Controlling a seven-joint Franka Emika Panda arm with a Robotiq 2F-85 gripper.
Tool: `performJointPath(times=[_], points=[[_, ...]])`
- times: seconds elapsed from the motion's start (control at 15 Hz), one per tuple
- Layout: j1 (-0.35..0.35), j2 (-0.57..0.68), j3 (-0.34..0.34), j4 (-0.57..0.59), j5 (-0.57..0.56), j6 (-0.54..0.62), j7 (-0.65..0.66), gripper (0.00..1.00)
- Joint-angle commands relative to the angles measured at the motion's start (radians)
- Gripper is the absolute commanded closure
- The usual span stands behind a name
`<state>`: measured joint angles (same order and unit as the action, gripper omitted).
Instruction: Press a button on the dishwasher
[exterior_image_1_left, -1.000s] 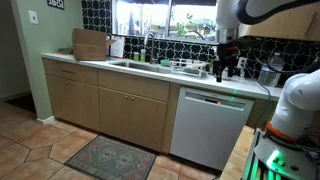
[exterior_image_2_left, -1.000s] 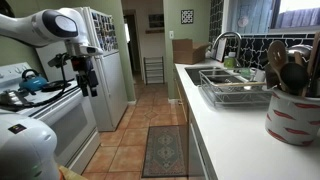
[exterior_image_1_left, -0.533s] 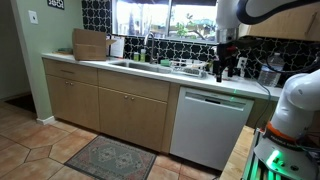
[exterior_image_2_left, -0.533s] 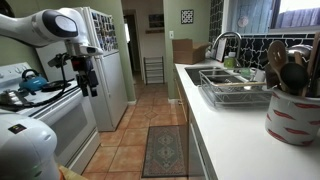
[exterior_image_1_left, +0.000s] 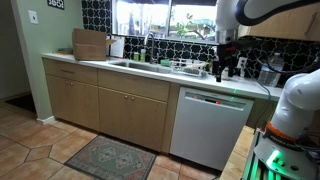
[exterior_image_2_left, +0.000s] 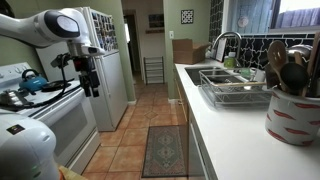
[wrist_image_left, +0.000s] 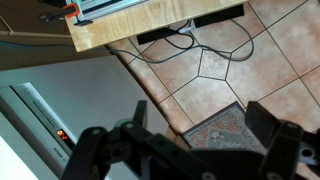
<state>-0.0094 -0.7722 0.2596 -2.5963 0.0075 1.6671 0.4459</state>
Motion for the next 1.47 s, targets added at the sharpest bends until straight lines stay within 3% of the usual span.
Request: performJointPath(times=[0.0,0.33,0.67,1.13,1.4], points=[[-0.081,0.023,-0.020,-0.049,-0.057,0.037,0.105,0.00],[-0.188,0.076,-0.062,-0.119,-0.189,0.115,0.198,0.00],[-0.247,0.189,-0.117,-0.152,-0.339,0.306,0.218,0.00],[-0.285,0.461,-0.131,-0.071,-0.502,0.552,0.351,0.00],[-0.306,0.588,-0.190,-0.022,-0.614,0.683,0.468,0.00]])
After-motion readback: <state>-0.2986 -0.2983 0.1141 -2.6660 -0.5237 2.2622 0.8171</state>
